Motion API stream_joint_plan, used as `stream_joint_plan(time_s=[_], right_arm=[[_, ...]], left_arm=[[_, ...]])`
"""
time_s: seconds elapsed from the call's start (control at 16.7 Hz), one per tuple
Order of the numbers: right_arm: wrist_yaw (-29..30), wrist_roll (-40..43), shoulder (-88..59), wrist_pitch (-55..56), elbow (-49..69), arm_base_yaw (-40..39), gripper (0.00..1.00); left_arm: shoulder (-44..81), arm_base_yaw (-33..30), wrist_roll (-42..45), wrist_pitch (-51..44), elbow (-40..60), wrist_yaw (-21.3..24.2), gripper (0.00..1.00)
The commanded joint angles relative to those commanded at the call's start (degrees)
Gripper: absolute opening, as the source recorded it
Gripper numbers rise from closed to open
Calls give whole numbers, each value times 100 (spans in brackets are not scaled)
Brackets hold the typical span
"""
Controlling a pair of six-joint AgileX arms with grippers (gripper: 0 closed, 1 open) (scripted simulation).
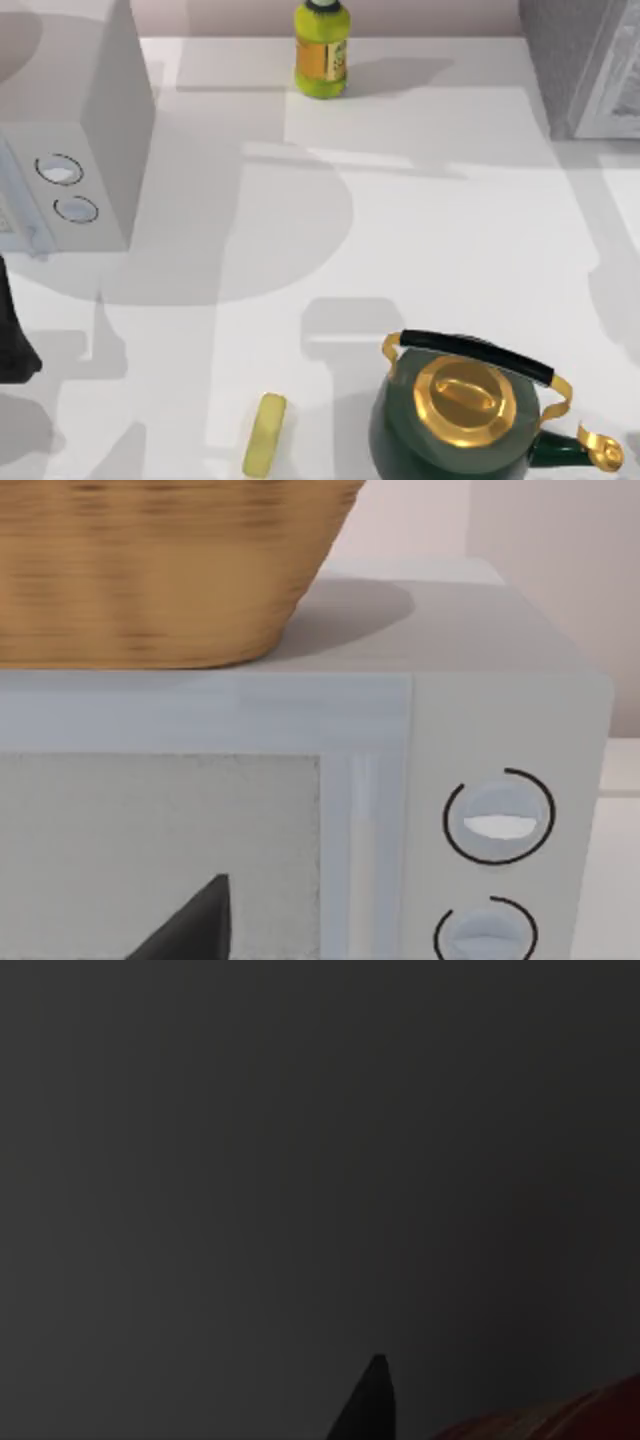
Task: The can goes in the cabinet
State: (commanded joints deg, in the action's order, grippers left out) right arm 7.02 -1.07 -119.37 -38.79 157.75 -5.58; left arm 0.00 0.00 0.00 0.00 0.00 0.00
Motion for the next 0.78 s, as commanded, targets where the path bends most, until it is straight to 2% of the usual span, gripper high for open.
stream_joint_plan(time_s=[0.42, 0.78], right_arm=[[0, 0, 0, 0, 0, 0, 98], [0, 0, 0, 0, 0, 0, 100]], left_arm=[[0, 0, 0, 0, 0, 0, 100], [0, 0, 0, 0, 0, 0, 100]])
